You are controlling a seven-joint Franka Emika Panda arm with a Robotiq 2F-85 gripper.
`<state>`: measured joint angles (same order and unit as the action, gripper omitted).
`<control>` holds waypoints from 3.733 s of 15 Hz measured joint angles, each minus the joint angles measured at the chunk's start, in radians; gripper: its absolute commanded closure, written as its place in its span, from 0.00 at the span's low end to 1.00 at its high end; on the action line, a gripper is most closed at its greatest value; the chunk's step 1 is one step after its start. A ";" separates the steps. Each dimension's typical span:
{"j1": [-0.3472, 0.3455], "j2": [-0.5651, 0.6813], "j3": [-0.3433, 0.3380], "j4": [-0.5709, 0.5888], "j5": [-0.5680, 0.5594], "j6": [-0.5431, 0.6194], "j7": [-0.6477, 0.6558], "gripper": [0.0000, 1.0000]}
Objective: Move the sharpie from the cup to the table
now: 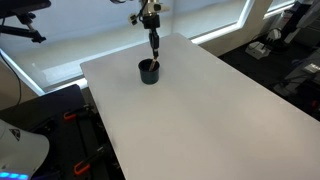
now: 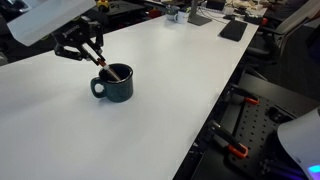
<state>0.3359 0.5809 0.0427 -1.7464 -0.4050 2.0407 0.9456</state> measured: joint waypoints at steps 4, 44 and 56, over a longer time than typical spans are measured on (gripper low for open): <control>-0.001 -0.041 -0.002 0.018 0.000 0.000 0.000 0.95; -0.110 0.002 -0.085 0.017 0.016 0.027 0.003 0.95; -0.114 0.038 -0.113 -0.018 0.036 0.074 0.008 0.95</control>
<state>0.2216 0.6193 -0.0701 -1.7642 -0.3686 2.1150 0.9533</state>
